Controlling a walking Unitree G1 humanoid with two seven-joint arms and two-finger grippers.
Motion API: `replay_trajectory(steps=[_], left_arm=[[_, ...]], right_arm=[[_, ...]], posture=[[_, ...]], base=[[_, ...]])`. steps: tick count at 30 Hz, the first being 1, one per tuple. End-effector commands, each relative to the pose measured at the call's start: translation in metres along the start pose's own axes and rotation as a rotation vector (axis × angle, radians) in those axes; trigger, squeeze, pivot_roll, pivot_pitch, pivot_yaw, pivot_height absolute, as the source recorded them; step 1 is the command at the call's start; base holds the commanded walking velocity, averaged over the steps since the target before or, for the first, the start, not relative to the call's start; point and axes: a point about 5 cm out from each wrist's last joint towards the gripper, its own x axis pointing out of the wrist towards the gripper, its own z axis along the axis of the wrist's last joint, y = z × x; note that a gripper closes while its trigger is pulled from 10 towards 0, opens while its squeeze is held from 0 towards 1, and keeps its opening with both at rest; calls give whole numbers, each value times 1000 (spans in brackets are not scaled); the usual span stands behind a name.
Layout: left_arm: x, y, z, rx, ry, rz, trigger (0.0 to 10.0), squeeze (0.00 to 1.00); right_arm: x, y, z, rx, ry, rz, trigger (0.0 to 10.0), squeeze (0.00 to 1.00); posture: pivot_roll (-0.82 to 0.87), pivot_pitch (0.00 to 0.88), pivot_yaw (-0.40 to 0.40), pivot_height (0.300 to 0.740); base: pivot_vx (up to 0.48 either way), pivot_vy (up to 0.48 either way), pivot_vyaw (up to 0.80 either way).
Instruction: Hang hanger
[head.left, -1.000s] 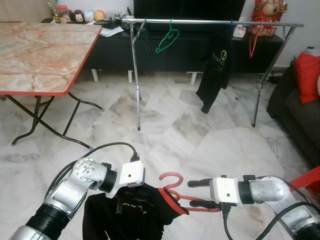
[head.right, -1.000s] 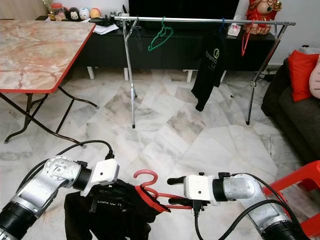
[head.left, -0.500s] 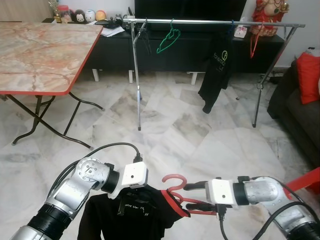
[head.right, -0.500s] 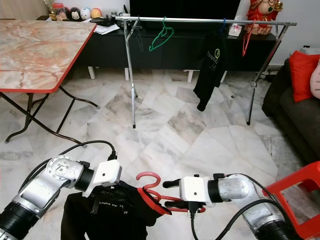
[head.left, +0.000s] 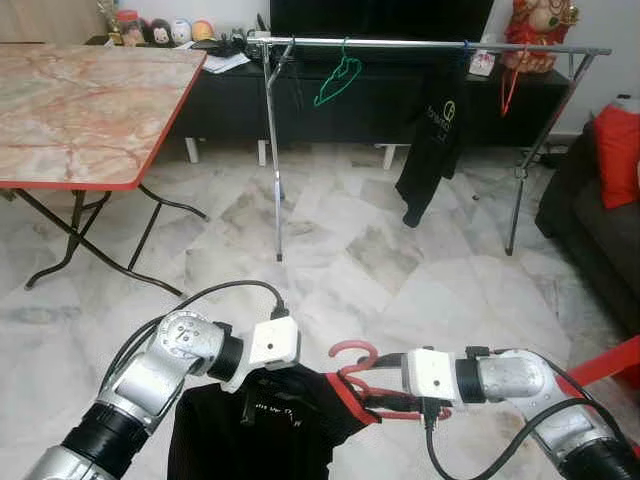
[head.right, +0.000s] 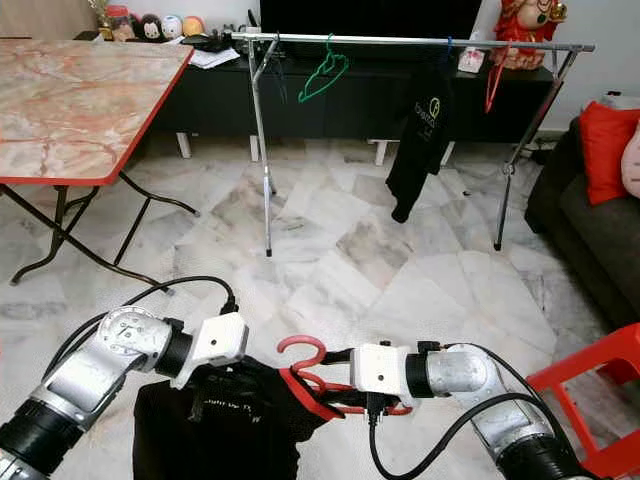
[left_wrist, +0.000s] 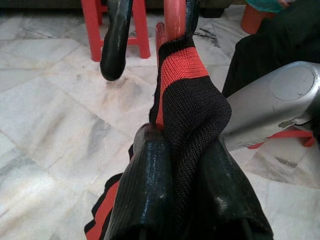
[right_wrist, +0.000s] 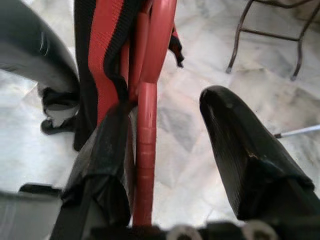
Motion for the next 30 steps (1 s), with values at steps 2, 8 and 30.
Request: replay_trajectory(steps=[2,8,30], left_arm=[[7,0,17,64,-40,-22,10000,0],[8,1,17,62,-40,-22,10000,0],[9,3,16,60,-42,-1,10000,0]], right_arm=[[1,-1,7,-15,-40,-1,10000,0],[0,5,4,21,-43,55,10000,0],[0,-3,-2,40,-25,-4,0,0]], posture=[[-96,0,-75,740],[-94,0,-76,740],[-91,0,-79,740]], base=[[0,0,0],[0,0,0],[0,0,0]])
